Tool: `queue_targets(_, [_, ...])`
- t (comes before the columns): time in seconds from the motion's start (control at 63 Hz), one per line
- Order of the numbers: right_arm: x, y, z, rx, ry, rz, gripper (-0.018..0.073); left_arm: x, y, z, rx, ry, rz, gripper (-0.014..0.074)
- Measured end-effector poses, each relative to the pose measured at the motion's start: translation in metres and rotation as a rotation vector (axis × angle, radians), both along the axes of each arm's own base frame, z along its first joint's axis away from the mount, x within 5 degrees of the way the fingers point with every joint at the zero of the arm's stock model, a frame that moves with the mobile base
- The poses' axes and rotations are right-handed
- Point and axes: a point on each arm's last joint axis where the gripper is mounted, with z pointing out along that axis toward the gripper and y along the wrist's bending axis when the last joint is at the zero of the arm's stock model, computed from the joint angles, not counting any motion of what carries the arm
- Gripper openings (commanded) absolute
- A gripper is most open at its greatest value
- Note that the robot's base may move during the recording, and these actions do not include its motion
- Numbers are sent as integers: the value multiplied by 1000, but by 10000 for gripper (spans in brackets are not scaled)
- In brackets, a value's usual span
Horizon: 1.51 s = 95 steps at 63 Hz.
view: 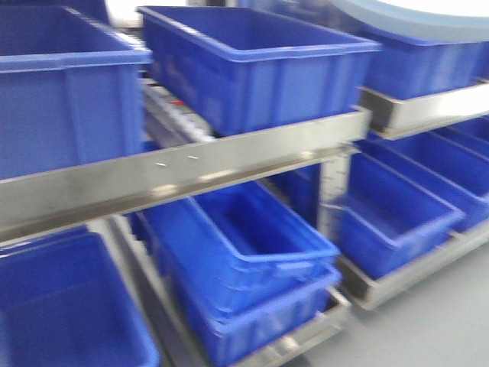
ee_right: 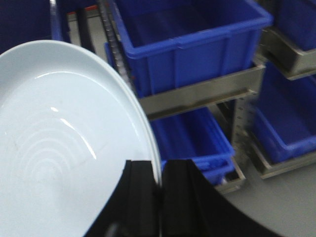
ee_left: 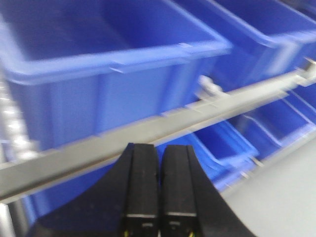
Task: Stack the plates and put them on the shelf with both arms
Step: 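Drive up to the shelf and hold the white plates above a blue bin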
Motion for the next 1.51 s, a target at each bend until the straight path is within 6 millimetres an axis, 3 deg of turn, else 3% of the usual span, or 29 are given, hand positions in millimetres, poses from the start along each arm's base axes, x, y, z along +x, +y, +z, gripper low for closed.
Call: queue_targets(1.507, [0,0,0,0,0,0,48,0,0,0,0,0,0,92])
